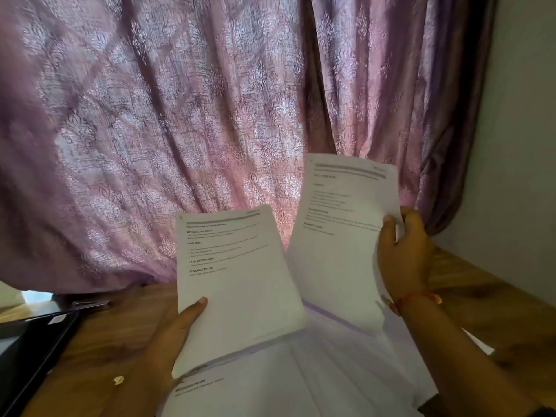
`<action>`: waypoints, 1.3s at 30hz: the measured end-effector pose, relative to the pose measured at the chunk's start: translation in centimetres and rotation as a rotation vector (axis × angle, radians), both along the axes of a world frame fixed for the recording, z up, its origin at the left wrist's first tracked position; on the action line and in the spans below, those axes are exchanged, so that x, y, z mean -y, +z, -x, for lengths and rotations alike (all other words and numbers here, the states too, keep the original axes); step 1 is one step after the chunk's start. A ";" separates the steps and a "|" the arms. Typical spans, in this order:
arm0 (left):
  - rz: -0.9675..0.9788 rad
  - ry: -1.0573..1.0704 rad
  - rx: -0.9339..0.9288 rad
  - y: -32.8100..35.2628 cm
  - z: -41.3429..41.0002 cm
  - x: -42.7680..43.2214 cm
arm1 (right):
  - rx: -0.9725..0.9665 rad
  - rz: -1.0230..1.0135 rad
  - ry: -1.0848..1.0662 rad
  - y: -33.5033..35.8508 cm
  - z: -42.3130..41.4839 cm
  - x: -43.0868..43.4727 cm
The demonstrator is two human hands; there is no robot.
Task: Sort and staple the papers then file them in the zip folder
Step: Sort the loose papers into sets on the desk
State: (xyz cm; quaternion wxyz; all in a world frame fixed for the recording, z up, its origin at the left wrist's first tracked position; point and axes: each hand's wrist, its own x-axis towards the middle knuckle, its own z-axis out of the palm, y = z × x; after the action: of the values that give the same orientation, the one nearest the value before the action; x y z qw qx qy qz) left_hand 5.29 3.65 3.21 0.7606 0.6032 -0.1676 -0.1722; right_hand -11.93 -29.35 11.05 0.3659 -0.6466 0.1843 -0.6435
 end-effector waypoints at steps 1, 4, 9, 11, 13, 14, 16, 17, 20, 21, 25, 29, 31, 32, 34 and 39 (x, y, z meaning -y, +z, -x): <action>0.009 0.024 0.007 0.1 -0.1 0.0 | -0.020 -0.023 0.010 -0.3 -0.3 0.1; 0.045 0.035 0.007 -0.4 -0.7 -0.1 | -0.038 -0.162 0.159 -1.3 -1.2 0.8; 0.037 0.022 0.011 -0.6 -0.3 0.5 | -0.149 -0.375 0.466 -2.5 -2.3 0.7; 0.020 0.018 0.027 -0.2 0.5 1.0 | -0.214 -0.417 0.548 -2.6 -2.5 0.3; 0.054 -0.009 0.032 0.0 1.2 1.5 | -0.271 -0.433 0.605 -2.9 -2.6 0.0; 0.067 -0.027 0.024 0.1 1.4 1.6 | -0.284 -0.442 0.630 -3.1 -2.8 -0.1; 0.074 -0.045 0.014 0.2 1.7 1.9 | -0.314 -0.445 0.664 -3.3 -2.9 -0.7; 0.090 -0.046 0.009 0.1 1.7 1.9 | -0.330 -0.447 0.678 -3.2 -2.9 -1.0; 0.089 -0.060 -0.006 0.2 2.0 2.1 | -0.354 -0.447 0.739 -3.3 -2.9 -2.1; 0.087 -0.065 -0.005 0.1 2.1 2.1 | -0.350 -0.451 0.755 -3.3 -2.9 -2.4; 0.078 -0.096 0.007 0.2 2.1 2.2 | -0.288 -0.494 0.790 -3.6 -2.8 -3.8; 0.090 -0.129 -0.041 0.1 2.5 2.7 | -0.184 -0.653 0.965 -3.7 -2.8 -5.2; 0.089 -0.152 -0.029 0.1 2.7 2.8 | -0.173 -0.681 1.038 -3.8 -2.8 -5.5; 0.075 -0.149 -0.019 0.2 2.8 2.8 | -0.175 -0.686 1.060 -3.6 -2.7 -5.5; 0.072 -0.139 -0.020 0.3 2.8 2.6 | -0.187 -0.681 1.087 -3.5 -2.7 -5.1; 0.086 -0.070 -0.078 -0.3 2.2 2.0 | -0.443 -0.514 0.616 -5.6 -3.5 -1.2</action>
State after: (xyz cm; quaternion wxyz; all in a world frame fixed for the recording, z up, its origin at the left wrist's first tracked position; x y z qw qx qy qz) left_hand 3.11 1.64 2.93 0.7852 0.5566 -0.1660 -0.2147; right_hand -8.41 -28.20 5.40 0.6405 -0.6815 0.2107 -0.2843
